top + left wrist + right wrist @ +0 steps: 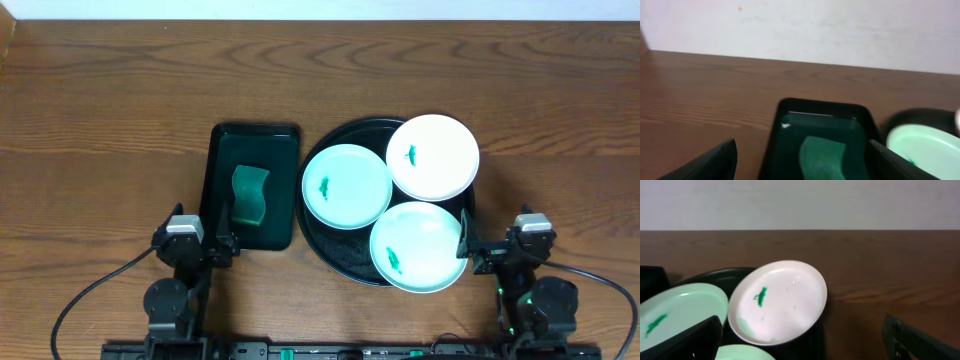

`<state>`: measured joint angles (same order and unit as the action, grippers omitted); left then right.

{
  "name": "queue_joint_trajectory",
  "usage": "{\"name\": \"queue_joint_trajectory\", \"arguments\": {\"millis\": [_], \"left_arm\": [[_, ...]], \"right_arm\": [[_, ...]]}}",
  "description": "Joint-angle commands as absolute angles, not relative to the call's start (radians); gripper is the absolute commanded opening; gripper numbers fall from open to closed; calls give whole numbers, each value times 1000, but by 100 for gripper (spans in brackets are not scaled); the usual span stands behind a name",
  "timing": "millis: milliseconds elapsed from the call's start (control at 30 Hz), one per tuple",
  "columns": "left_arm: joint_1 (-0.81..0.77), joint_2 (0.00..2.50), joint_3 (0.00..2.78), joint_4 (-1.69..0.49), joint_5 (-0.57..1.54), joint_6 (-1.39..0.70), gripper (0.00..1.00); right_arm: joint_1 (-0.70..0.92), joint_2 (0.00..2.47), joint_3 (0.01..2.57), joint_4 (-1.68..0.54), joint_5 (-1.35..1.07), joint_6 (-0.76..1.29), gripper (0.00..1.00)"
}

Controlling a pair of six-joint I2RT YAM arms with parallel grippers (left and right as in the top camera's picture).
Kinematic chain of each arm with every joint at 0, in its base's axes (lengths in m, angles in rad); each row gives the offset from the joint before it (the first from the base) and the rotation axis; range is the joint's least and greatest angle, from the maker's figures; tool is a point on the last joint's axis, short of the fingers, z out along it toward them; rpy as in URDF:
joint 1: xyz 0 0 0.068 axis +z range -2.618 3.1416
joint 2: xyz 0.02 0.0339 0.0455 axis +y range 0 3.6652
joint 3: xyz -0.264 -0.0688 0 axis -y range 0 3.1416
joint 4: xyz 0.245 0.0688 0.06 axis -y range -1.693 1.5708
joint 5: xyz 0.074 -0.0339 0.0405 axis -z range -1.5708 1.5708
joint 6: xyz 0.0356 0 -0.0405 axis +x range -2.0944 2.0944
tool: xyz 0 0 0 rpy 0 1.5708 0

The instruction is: Clean dirty plates on tray and stack at the side

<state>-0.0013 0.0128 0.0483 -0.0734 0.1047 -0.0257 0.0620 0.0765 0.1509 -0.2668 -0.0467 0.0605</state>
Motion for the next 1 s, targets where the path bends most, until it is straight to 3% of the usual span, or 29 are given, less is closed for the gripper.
{"name": "queue_joint_trajectory", "arguments": {"millis": [0, 233, 567, 967], "left_arm": [[-4, 5, 170, -119, 176, -39, 82], [-4, 104, 554, -365, 176, -34, 81], [-4, 516, 1155, -796, 196, 33, 81], [-4, 1031, 1629, -1288, 237, 33, 81]], "right_arm": [[58, 76, 231, -304, -69, 70, 99], [58, 104, 351, -365, -76, 75, 99], [58, 381, 661, -477, -202, 74, 99], [59, 953, 1304, -1045, -385, 53, 99]]}}
